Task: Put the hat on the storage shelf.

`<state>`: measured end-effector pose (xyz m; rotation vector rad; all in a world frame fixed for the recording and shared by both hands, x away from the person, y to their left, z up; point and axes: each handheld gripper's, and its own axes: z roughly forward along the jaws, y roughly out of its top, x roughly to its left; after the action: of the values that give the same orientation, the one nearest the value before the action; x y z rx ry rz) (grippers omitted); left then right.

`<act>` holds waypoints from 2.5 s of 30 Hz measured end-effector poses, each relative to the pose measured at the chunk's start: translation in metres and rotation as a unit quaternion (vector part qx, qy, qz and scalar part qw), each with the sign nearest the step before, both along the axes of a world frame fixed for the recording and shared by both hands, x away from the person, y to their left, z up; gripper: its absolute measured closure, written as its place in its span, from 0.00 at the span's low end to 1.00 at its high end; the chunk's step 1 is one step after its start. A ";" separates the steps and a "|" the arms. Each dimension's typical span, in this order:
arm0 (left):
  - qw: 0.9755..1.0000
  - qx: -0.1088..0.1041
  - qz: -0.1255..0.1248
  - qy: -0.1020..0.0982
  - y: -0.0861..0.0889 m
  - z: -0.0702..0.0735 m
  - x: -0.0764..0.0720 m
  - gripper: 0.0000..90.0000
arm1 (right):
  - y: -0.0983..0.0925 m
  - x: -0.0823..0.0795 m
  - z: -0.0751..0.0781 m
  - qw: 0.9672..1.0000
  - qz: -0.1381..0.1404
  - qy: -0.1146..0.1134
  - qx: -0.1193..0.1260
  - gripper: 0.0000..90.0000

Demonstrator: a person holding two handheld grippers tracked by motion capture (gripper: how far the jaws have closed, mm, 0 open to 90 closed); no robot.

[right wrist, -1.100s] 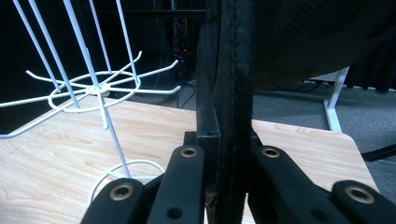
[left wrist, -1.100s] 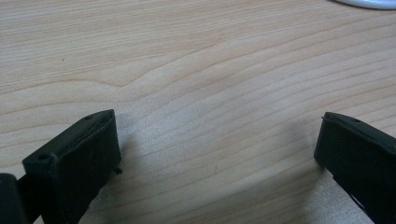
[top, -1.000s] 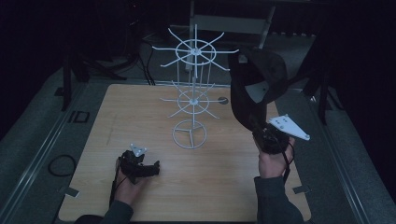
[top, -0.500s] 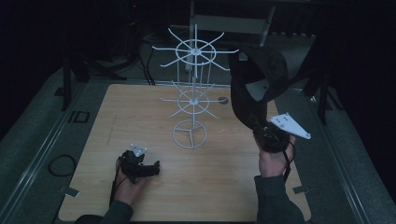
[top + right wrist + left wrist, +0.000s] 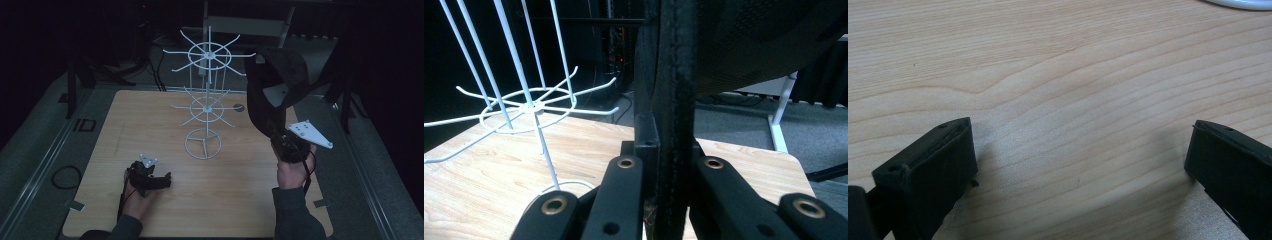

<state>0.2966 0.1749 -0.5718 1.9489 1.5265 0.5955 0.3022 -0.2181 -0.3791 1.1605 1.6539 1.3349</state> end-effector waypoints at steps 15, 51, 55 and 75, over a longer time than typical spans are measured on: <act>1.000 0.000 0.000 0.000 0.000 0.000 0.000 0.00 | 0.003 -0.003 0.002 1.000 -0.003 -0.009 -0.008 0.96; 1.000 0.000 0.000 0.000 0.000 0.000 0.000 0.00 | 0.020 -0.012 -0.005 0.999 -0.005 -0.029 -0.046 0.96; 1.000 0.000 0.000 0.000 0.000 0.000 0.000 0.00 | 0.022 -0.012 -0.007 0.998 -0.006 -0.031 -0.049 0.96; 1.000 0.000 0.000 0.000 0.000 0.000 0.000 0.00 | 0.031 -0.011 -0.015 0.997 -0.009 -0.032 -0.072 0.95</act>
<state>0.2966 0.1749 -0.5718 1.9487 1.5265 0.5955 0.2915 -0.1873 -0.3942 1.0353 1.6606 1.2096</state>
